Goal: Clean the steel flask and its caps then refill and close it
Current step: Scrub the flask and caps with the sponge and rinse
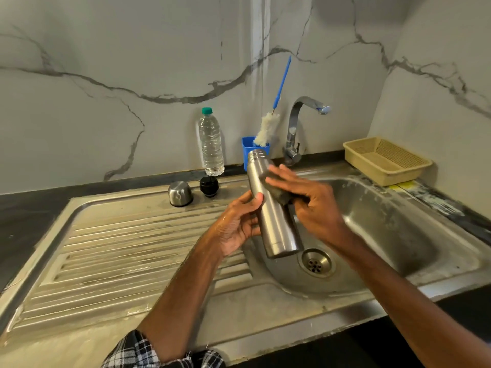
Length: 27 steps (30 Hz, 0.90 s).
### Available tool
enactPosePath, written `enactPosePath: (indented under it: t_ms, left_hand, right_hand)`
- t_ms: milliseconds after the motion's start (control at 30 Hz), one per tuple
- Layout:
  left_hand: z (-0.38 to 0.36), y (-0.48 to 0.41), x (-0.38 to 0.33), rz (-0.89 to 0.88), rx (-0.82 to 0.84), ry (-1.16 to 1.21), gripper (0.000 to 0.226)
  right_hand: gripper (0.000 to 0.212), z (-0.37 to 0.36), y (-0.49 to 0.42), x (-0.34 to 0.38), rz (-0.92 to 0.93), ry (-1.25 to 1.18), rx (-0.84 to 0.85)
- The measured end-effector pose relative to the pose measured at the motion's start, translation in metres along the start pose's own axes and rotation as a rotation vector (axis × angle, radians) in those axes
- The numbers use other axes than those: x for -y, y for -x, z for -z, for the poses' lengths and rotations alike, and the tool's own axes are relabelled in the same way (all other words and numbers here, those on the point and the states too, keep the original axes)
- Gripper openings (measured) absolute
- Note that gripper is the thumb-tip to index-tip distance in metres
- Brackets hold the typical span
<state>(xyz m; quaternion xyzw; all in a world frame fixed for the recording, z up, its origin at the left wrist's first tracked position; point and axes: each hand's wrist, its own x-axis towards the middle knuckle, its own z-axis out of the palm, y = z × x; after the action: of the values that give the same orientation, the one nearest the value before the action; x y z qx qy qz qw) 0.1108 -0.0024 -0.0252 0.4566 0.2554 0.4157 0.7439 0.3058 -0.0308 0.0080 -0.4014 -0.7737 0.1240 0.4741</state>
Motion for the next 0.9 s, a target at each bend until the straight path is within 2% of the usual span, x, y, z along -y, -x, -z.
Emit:
enactPosePath:
  t_ms: [67, 133, 233, 300, 500, 600, 667, 800, 900]
  left_hand:
    - [0.004, 0.001, -0.001, -0.014, -0.009, 0.033, 0.048]
    - [0.004, 0.0, -0.001, -0.013, 0.003, 0.02, 0.052]
    - [-0.002, -0.001, 0.002, 0.011, 0.021, 0.001, 0.075]
    - [-0.002, -0.003, 0.002, -0.003, 0.03, 0.013, 0.089]
    - [0.017, -0.007, -0.003, -0.072, -0.044, 0.098, 0.096]
    - [0.015, -0.007, -0.002, -0.066, -0.056, 0.051, 0.097]
    - [0.009, -0.006, 0.0, -0.049, -0.023, 0.062, 0.094]
    - [0.002, -0.005, 0.003, -0.045, 0.021, 0.092, 0.084]
    - [0.005, -0.006, -0.001, -0.067, -0.035, 0.141, 0.091]
  right_hand:
    - [0.058, -0.002, 0.019, 0.004, 0.104, -0.018, 0.072]
    - [0.056, 0.002, 0.025, 0.003, 0.132, -0.031, 0.062]
    - [0.07, 0.005, 0.009, -0.003, -0.008, -0.016, -0.059]
    - [0.074, 0.002, -0.001, -0.002, -0.071, -0.054, -0.08]
    - [0.07, 0.003, 0.047, 0.019, 0.064, -0.065, 0.094]
    - [0.075, 0.012, 0.075, 0.02, 0.115, -0.079, 0.105]
    - [0.073, 0.017, 0.071, 0.016, 0.089, -0.083, 0.068]
    - [0.073, 0.016, 0.04, 0.012, -0.086, -0.114, -0.036]
    - [0.071, 0.008, 0.04, 0.022, -0.094, -0.192, -0.006]
